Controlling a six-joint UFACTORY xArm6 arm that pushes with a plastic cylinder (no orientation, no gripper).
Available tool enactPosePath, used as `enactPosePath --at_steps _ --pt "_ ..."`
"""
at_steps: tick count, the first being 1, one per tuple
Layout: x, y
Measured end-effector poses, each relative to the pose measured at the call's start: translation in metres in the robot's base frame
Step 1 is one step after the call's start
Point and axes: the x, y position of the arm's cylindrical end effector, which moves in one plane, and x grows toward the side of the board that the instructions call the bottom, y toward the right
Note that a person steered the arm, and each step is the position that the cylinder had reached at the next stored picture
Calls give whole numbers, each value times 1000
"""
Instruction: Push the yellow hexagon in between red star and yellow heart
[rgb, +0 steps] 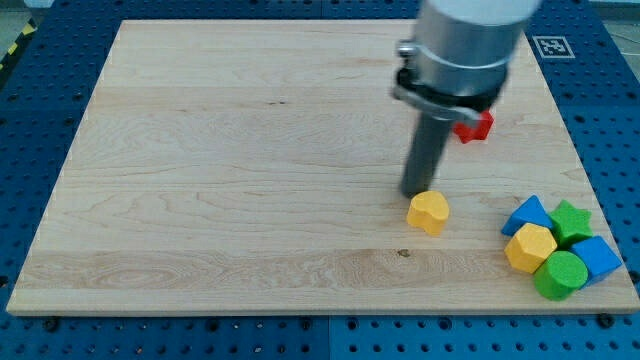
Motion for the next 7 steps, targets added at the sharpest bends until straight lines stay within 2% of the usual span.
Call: enactPosePath --at_steps 1,2,3,4,5,7 --pt "8 -18" --pt "45 -19" --pt "62 -54" --pt "103 -4" --pt "120 61" --pt "120 92"
